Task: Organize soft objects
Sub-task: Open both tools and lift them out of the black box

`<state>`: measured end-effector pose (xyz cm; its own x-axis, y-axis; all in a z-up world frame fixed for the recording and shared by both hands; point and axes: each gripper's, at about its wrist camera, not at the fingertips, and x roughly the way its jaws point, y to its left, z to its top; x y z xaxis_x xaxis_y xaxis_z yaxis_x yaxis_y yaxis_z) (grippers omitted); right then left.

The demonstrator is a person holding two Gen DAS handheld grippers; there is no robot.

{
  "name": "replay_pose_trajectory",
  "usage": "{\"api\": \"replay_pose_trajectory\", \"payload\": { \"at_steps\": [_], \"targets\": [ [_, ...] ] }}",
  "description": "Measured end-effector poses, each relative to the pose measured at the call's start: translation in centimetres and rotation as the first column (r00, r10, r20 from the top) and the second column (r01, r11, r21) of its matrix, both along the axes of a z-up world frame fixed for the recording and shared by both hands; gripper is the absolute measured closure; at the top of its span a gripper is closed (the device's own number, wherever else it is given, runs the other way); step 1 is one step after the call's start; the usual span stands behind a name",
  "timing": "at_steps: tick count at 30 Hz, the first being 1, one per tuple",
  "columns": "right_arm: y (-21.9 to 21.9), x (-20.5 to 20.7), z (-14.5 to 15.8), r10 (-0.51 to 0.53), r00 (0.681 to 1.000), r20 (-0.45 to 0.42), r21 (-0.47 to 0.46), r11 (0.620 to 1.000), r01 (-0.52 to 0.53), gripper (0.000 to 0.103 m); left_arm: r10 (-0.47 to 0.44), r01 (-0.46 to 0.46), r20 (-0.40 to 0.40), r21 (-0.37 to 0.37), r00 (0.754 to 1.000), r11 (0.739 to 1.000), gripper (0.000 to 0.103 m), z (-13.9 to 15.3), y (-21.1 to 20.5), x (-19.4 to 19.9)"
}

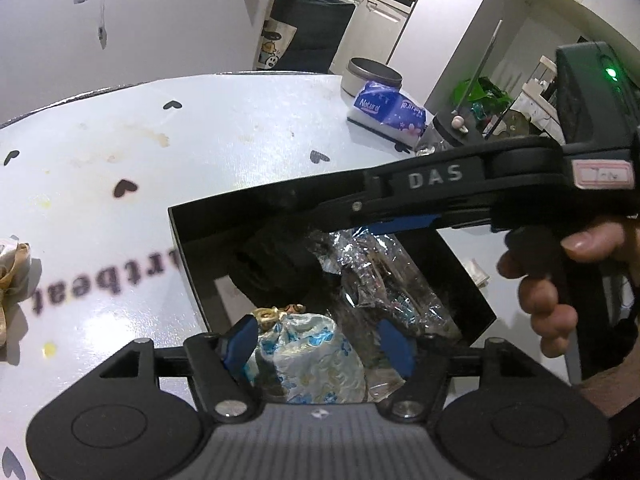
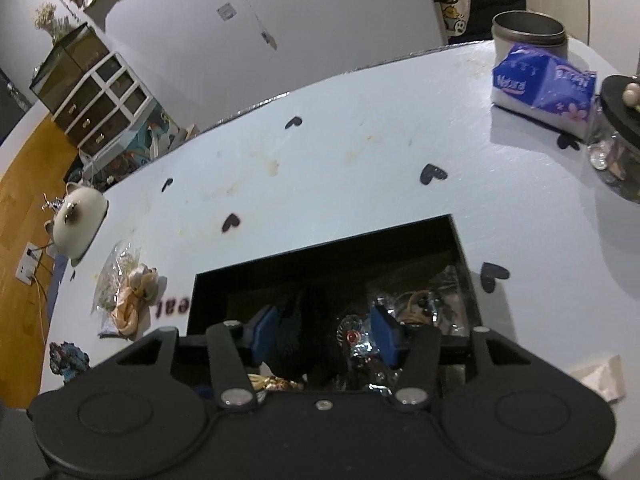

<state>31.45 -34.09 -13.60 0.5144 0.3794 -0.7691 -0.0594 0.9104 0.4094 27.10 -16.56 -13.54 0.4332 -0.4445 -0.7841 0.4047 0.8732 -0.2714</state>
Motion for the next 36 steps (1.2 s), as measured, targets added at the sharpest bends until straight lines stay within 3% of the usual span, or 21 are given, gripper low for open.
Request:
{"api": "replay_pose_trajectory", "payload": {
  "at_steps": [12, 25, 36],
  "targets": [
    [-1.6, -3.3, 3.2, -0.022, 0.995, 0.093, 0.009, 1.000, 0.022, 0.050, 0.053, -0.052, 0.060, -0.011, 0.997, 0.999, 0.031, 2.2, 0.8, -1.9],
    [-3.3, -8.8, 6.1, 0.004, 0.970, 0.242, -0.053, 0.999, 0.009, 0.047, 0.128, -0.128, 0.139, -0.010, 0.982, 0.992, 0.026, 4.6, 1.9, -4.7],
    [-4.5, -13.6, 6.8, 0.018, 0.941, 0.337, -0.128, 0.991, 0.027, 0.038, 0.216, -0.219, 0.187, -0.007, 0.958, 0.976, 0.011, 5.5, 2.7, -7.5]
  ]
}}
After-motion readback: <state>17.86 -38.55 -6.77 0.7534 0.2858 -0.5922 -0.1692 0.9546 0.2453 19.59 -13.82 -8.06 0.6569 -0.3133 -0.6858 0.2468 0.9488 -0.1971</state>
